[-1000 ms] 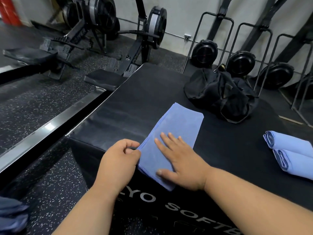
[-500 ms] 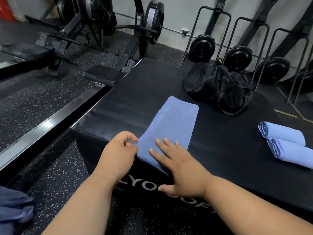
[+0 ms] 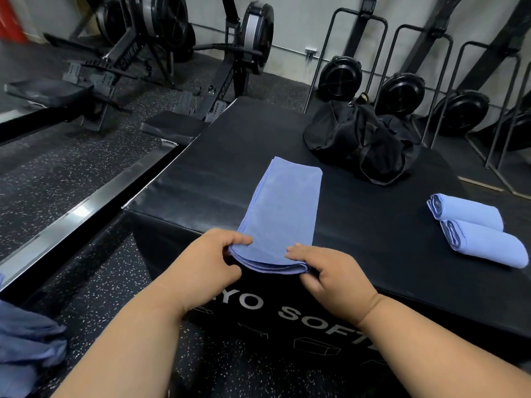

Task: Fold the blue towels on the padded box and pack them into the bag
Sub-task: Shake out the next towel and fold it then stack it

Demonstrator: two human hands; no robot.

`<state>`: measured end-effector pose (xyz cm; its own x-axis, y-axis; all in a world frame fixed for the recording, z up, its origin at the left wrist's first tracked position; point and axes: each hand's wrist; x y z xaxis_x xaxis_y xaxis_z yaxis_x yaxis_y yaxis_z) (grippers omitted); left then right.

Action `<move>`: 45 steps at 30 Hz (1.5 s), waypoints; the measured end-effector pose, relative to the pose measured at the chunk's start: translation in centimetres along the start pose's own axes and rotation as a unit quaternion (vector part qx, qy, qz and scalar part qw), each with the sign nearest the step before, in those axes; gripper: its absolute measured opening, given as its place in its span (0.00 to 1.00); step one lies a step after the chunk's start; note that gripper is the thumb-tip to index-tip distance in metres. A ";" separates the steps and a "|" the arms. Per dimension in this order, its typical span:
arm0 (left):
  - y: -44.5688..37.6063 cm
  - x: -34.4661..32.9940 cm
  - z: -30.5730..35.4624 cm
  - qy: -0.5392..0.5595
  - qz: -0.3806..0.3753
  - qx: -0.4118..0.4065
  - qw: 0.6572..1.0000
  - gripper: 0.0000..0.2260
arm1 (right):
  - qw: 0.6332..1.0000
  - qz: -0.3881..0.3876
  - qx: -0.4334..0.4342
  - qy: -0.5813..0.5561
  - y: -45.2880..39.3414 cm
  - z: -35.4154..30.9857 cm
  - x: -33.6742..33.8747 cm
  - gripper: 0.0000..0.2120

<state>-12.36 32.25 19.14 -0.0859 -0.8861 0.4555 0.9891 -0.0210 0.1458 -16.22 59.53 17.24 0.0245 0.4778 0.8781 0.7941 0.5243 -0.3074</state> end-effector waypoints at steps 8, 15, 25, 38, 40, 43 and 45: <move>0.6 -1.6 1.7 -0.064 0.031 -0.110 0.991 0.12 | 0.978 -0.035 -0.124 -0.165 2.8 -0.6 5.0 0.16; 0.5 -3.5 3.4 0.004 -0.024 -0.113 0.993 0.01 | 0.947 -0.010 -0.171 -0.272 3.5 0.8 5.9 0.11; -1.9 -5.8 3.5 0.005 0.051 -0.036 0.998 0.07 | 0.925 -0.016 -0.215 -0.312 2.2 2.6 5.5 0.10; -3.3 -6.5 3.2 -0.066 0.109 0.051 0.990 0.12 | 0.912 -0.044 -0.283 -0.292 0.7 4.5 5.0 0.08; -3.3 -6.5 3.2 -0.086 0.125 0.057 0.987 0.13 | 0.912 -0.040 -0.290 -0.288 0.7 4.6 5.1 0.10; -3.1 -6.9 3.6 -0.105 0.136 0.057 0.983 0.16 | 0.913 -0.043 -0.291 -0.284 0.9 4.6 5.1 0.09; -3.1 -7.1 3.9 -0.111 0.137 0.057 0.983 0.18 | 0.914 -0.042 -0.288 -0.282 0.9 4.4 5.1 0.07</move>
<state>-15.23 40.40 18.87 0.1449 -0.7288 0.6692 0.9598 0.2678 0.0838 -18.04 65.58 19.83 -0.2400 0.8257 0.5105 0.9707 0.1958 0.1396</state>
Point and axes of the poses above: each hand's wrist, its own y-axis away from the middle knuckle, its own x-axis out of the back of the hand, z = x × y, and after that the axes turned 1 degree about y, right-handed
